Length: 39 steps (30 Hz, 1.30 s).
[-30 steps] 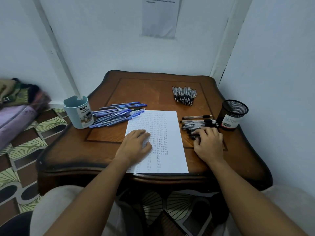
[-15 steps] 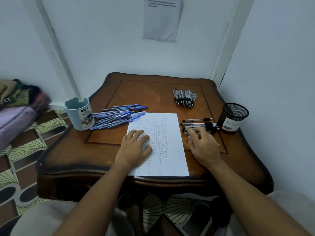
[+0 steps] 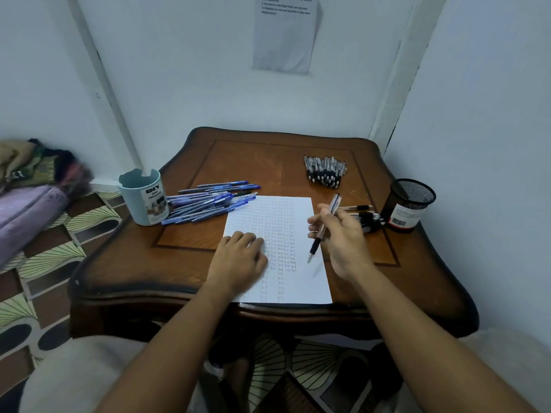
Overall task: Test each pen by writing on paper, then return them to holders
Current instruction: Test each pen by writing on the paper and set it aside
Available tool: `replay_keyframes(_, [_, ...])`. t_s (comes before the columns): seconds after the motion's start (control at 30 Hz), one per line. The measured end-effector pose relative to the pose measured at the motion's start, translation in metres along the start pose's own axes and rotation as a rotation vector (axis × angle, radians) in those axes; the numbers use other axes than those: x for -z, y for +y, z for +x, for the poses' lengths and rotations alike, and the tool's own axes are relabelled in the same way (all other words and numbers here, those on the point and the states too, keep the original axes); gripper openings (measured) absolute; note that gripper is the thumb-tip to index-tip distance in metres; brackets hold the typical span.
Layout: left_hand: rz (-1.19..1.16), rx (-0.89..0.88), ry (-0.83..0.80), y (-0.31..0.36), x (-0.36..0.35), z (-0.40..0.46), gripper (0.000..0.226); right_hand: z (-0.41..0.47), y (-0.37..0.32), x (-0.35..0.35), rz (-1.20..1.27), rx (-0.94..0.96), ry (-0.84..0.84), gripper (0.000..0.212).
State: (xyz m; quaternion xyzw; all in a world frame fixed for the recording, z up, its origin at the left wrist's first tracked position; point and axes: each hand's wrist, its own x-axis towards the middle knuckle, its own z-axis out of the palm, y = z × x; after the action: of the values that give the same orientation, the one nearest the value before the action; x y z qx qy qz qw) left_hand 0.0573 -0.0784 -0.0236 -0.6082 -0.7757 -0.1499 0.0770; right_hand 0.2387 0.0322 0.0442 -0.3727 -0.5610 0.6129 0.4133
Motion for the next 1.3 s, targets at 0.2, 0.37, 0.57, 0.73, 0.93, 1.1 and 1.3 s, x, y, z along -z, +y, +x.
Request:
replay_keyframes(0.2, [-0.051, 0.017, -0.024, -0.004, 0.001, -0.001, 0.052, -0.022, 0.02, 0.0, -0.005, -0.022, -0.094, 0.016])
replay_keyframes(0.37, [-0.095, 0.033, -0.085, -0.004, 0.006, -0.003, 0.054, -0.027, 0.035, 0.008, -0.119, -0.026, -0.173, 0.031])
replay_keyframes(0.57, [-0.125, 0.048, -0.108, -0.004, 0.008, -0.006, 0.051, -0.03, 0.045, 0.012, -0.147, -0.015, -0.209, 0.024])
replay_keyframes(0.73, [-0.117, 0.049, -0.083, -0.002, 0.005, -0.006, 0.052, -0.031, 0.047, 0.013, -0.165, 0.002, -0.238, 0.028])
replay_keyframes(0.93, [-0.113, 0.059, -0.075, -0.004, 0.004, -0.004, 0.051, -0.03, 0.051, 0.013, -0.218, 0.034, -0.242, 0.031])
replay_keyframes(1.1, [-0.105, 0.056, -0.073, -0.004, 0.003, -0.004, 0.049, -0.029, 0.054, 0.012, -0.252, 0.038, -0.236, 0.028])
replay_keyframes(1.3, [-0.103, 0.062, -0.066, -0.003, 0.003, -0.003, 0.049, -0.031, 0.053, 0.011, -0.303, 0.056, -0.245, 0.029])
